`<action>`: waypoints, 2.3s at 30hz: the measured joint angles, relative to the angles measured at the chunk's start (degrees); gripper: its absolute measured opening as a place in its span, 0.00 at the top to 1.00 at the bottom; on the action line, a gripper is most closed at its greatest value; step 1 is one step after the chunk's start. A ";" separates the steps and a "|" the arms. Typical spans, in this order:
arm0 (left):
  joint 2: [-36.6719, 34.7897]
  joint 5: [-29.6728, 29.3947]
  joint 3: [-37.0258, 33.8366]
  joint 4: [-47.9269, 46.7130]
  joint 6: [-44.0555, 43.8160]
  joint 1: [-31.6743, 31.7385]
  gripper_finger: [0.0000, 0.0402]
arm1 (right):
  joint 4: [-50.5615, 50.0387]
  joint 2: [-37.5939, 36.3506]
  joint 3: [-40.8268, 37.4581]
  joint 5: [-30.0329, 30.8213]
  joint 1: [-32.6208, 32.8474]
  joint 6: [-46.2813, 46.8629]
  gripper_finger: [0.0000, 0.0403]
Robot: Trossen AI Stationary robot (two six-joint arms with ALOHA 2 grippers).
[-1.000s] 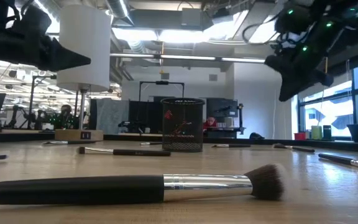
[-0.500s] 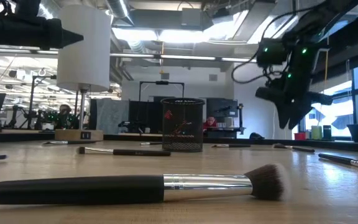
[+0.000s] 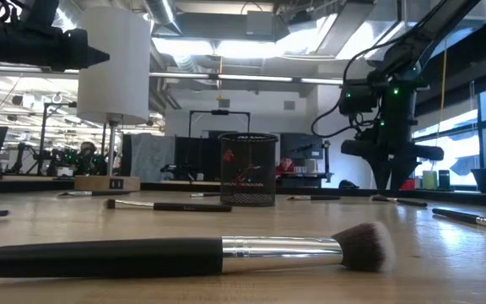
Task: Pick & Place Makeup Brushes
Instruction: Put the highlighter brush into the makeup brush holder
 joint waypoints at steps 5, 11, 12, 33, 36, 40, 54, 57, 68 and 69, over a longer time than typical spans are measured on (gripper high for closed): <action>0.00 0.73 0.00 0.00 0.02 0.00 0.99 | -0.17 3.01 0.11 -0.31 -0.99 -0.17 0.70; 0.00 9.75 -0.02 0.47 2.38 3.07 0.99 | -0.47 6.46 0.33 -3.65 -1.58 -2.05 0.73; 0.00 11.41 -0.02 1.21 2.38 4.33 0.99 | -0.52 6.82 0.31 -4.05 -1.62 -2.49 0.76; 18.18 39.19 -0.28 1.99 -25.55 29.88 0.99 | -0.05 4.81 5.52 -2.16 -0.27 -6.16 0.96; 22.67 39.22 -0.28 6.17 -25.57 30.44 0.99 | 2.30 0.60 8.12 -1.53 0.86 -6.38 0.97; 27.94 40.45 -0.28 8.95 -25.57 30.45 0.99 | 9.60 -4.20 8.67 -1.21 3.54 -7.04 0.99; 43.86 43.32 2.41 18.04 -26.45 30.45 0.87 | 25.10 -3.47 8.13 -1.78 9.45 -15.27 0.97; 48.13 43.34 4.29 17.84 -26.51 30.45 0.84 | 25.53 -0.59 8.15 -4.56 8.71 -24.30 0.93; 62.90 43.03 10.93 17.88 -26.60 30.45 0.81 | 8.44 7.37 16.87 -0.38 0.73 -20.95 0.72; 63.75 42.80 11.16 17.84 -26.60 30.45 0.81 | 6.98 8.59 18.12 -0.38 0.22 -20.90 0.70</action>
